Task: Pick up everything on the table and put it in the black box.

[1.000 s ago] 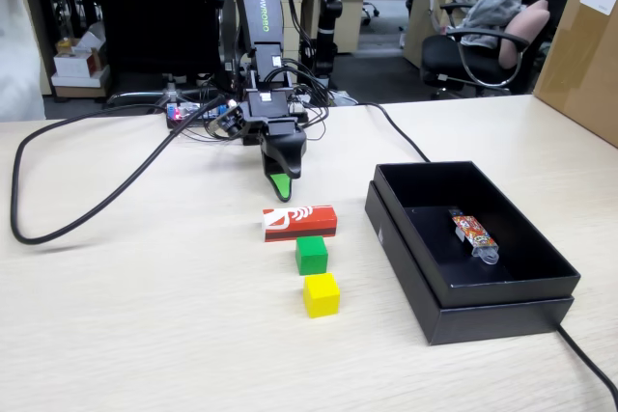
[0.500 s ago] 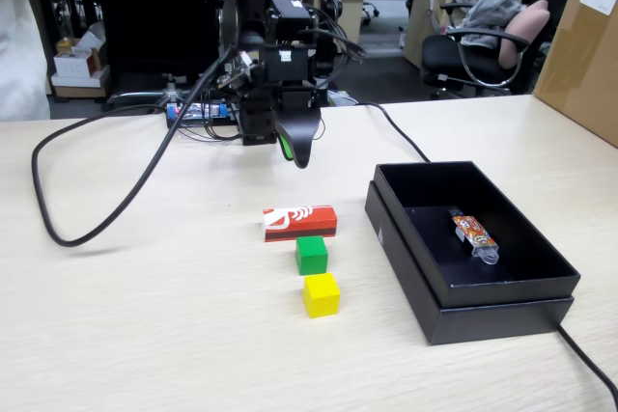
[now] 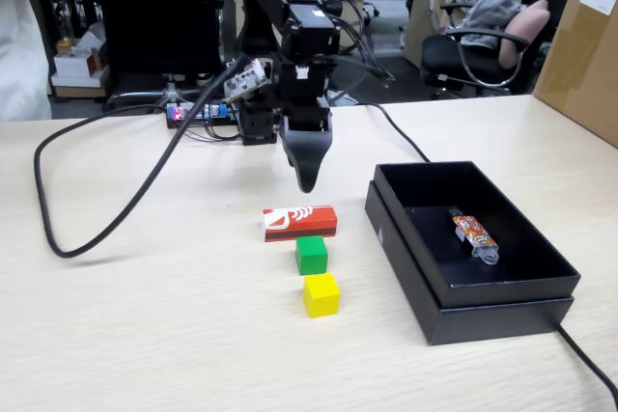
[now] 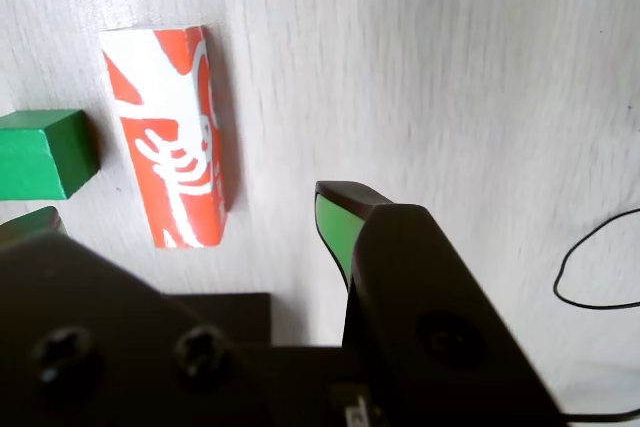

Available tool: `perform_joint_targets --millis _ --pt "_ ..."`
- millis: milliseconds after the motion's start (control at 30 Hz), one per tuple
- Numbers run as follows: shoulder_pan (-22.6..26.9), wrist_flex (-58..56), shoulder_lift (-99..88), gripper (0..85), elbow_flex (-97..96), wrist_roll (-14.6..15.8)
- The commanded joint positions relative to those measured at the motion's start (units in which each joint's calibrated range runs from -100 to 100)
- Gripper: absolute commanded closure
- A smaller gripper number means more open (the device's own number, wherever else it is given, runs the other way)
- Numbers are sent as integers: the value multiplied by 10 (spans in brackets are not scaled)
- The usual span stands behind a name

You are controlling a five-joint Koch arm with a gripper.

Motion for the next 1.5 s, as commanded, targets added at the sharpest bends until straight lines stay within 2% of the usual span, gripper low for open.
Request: perform_joint_targets --millis 0,267,900,1000,1233,1367,1467 --pt "-3 -11 37 380 52 1" --pt "-5 -5 155 382 91 2" --pt "-9 -4 270 410 131 1" --pt "-9 -4 279 477 128 1" --pt "-10 2 287 765 131 -2" --pt "-12 2 289 774 132 -2" --pt "-11 2 261 835 125 -1"
